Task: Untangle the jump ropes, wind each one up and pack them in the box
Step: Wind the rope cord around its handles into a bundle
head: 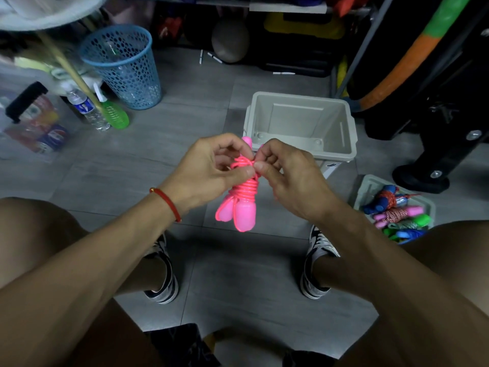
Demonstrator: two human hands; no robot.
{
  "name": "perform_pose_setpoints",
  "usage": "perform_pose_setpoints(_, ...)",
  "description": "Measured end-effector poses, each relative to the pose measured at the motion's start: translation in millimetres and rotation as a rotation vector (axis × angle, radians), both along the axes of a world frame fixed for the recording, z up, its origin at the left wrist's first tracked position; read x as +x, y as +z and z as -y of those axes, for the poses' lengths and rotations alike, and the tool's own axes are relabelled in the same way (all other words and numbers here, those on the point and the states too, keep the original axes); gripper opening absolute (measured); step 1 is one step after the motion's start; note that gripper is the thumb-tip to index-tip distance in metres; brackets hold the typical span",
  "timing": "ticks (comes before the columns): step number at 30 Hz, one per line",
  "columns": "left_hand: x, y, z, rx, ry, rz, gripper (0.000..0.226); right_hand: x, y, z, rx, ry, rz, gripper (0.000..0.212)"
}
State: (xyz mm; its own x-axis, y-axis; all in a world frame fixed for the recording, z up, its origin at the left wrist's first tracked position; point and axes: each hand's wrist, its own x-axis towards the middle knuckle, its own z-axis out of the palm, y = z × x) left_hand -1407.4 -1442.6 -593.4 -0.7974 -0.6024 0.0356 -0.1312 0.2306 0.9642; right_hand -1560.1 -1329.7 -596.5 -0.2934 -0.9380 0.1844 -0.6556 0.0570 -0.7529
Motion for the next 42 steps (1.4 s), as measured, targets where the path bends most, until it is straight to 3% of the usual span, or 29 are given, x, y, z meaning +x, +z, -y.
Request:
perform_pose_setpoints(4,-4.3,-5.0,-11.3,0.036,-0.014,0.016,0.042,2.5,-2.4,-2.3,0.077,0.059,-0.116,0.012)
perform_pose_setpoints(9,-7.6,-7.6,-11.5,0.126,0.067,-0.001,0.043,-3.2,-2.6,-5.0,0.118,0.094,-0.200,0.016)
perform_pose_setpoints(19,-5.6,-6.0,-6.2,0.270,0.096,-0.020,0.045,-22.0,-9.0,-8.8,0.068,0.060,-0.144,0.008)
perform_pose_setpoints(25,-15.6,-6.5,-9.8,0.086,0.040,0.069,0.055,-39.8,2.4,-13.5,0.148,0.050,-0.152,0.012)
perform_pose_setpoints(28,-29.8,-3.3,-9.1,-0.104,-0.029,0.094,0.062,-51.5,13.2,-15.1,0.147,-0.130,0.058,0.022)
perform_pose_setpoints(31,-49.3,5.3,-9.9,-0.257,-0.163,0.108,0.066,-51.1,17.5,-16.8,0.229,-0.117,0.316,0.032)
perform_pose_setpoints(34,-73.5,15.6,-5.5,-0.515,-0.238,0.161,0.065,-57.3,19.8,-14.0,0.176,-0.167,0.511,0.019)
perform_pose_setpoints(36,-86.7,19.8,-4.7,-0.672,-0.096,0.145,0.062,-71.1,26.7,-13.9,0.086,-0.282,0.621,0.013)
perform_pose_setpoints(40,-116.4,16.0,-15.7,-0.800,0.295,0.152,0.068,-102.3,40.3,-27.7,-0.058,-0.516,0.824,0.004)
perform_pose_setpoints(41,-128.0,14.0,-18.2,-0.743,0.350,0.171,0.075,-109.6,44.0,-33.9,-0.096,-0.575,0.861,0.004)
perform_pose_setpoints(42,-141.6,16.7,-18.7,-0.553,0.379,0.193,0.084,-117.4,46.4,-39.0,-0.145,-0.620,0.921,0.002)
